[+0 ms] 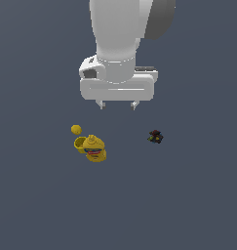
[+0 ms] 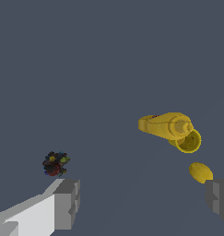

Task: Pick up a designated object from a clutter of objects.

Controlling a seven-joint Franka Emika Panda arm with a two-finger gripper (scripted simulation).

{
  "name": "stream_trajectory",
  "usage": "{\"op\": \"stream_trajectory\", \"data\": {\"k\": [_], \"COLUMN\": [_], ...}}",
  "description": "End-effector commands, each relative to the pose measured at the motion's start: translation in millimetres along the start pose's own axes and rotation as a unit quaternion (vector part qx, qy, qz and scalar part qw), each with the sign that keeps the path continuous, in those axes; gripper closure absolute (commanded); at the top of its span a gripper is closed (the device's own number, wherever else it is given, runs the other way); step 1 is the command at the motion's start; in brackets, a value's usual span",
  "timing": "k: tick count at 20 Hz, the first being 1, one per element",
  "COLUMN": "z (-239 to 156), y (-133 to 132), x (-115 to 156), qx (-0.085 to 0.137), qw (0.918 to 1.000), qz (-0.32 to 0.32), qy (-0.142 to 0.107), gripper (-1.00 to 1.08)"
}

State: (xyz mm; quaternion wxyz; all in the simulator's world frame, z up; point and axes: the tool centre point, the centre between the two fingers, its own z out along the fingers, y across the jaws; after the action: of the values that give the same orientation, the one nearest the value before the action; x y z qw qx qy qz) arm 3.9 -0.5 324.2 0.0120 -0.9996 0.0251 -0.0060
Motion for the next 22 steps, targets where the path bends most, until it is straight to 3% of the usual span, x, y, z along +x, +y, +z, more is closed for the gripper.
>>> {"op": "stream_trajectory", "data": {"k": [1, 15, 22], "z": [0.0, 22.5, 37.0], "y": [0.0, -7.0, -17.5], "x": [0.0, 0.3, 0.1], "qx": [0.0, -0.001, -0.006], "qw": [1.0, 0.9999, 0.9987], "qz": [0.0, -0.011, -0.05], "qy": [0.0, -0.012, -0.012], "gripper": [-0.92, -0.92, -0.92]}}
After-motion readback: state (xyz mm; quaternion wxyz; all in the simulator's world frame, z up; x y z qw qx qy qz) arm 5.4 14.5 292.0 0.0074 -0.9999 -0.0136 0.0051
